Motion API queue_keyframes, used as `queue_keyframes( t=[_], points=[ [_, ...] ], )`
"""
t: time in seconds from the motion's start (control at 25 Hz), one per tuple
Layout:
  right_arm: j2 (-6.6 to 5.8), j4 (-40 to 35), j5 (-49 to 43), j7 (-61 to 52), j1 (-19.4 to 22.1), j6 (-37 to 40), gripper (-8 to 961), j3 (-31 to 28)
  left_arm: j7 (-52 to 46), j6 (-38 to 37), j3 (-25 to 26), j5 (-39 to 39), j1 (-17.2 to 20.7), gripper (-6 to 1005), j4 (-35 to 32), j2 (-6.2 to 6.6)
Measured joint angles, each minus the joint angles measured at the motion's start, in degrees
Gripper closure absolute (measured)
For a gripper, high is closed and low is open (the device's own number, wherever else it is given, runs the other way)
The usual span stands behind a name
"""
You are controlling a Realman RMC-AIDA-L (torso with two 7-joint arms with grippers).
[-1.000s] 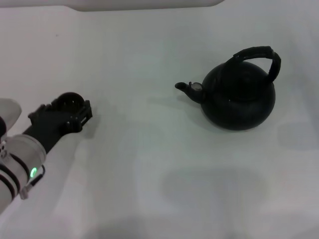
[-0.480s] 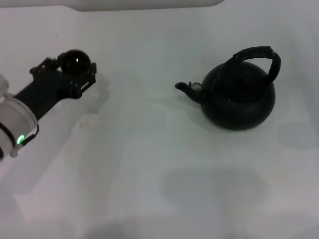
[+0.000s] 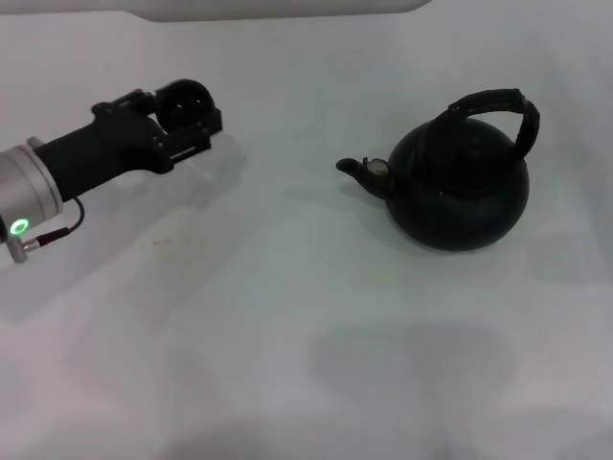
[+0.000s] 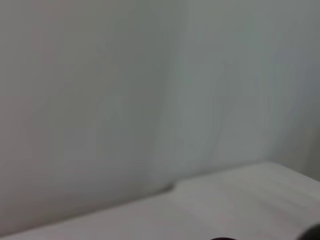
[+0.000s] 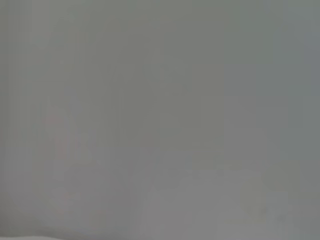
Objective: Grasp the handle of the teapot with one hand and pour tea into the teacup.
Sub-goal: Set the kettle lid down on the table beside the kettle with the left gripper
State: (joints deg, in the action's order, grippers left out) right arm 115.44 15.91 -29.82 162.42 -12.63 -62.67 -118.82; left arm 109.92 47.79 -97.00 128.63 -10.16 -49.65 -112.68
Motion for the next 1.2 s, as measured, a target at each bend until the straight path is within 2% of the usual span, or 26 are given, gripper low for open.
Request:
queue_keyframes(
  t=[0.04, 0.12, 0.16, 0.2, 0.4, 0.64, 0.76, 0.96, 1.2],
  points=[
    [0.00, 0.04, -0.03, 0.00, -0.07, -0.01, 214, 0.04, -5.38, 4.01, 3.56, -7.17, -2.76, 282, 2.24, 0.12],
    [-0.02, 0.13, -0.08, 0.02, -0.26, -0.02, 214, 0.21, -8.87, 6.48, 6.71, -12.58, -4.78, 282, 3.75, -0.16],
    [-0.02, 0.15, -0.10, 0.03, -0.37, -0.02, 214, 0.33, -8.87, 6.48, 6.71, -12.58, -4.78, 282, 3.75, -0.16],
    [-0.02, 0.16, -0.14, 0.05, -0.48, -0.06, 214, 0.40, -14.39, 10.01, 11.23, -22.91, -8.29, 282, 5.62, -1.06],
    [-0.04, 0.18, -0.29, 0.11, -0.66, -0.89, 214, 0.53, -19.57, 10.88, 13.82, -32.68, -12.10, 283, 6.04, -2.74],
    [-0.04, -0.09, -0.40, 0.15, -0.46, -2.96, 214, 0.53, -30.65, 9.08, 14.32, -47.01, -17.77, 283, 6.48, -5.26],
    [0.00, -0.22, -0.42, 0.16, -0.34, -3.69, 214, 0.58, -35.62, 7.57, 14.19, -52.98, -20.85, 282, 7.86, -6.00],
    [0.06, -0.31, -0.43, 0.17, -0.22, -3.88, 214, 1.08, -37.58, 7.32, 14.16, -54.94, -26.27, 282, 13.63, -6.17],
    [0.05, -0.73, -0.43, 0.17, -0.11, -3.88, 214, 1.34, -36.13, 6.39, 14.34, -54.07, -27.10, 283, 13.52, -6.22]
  ],
)
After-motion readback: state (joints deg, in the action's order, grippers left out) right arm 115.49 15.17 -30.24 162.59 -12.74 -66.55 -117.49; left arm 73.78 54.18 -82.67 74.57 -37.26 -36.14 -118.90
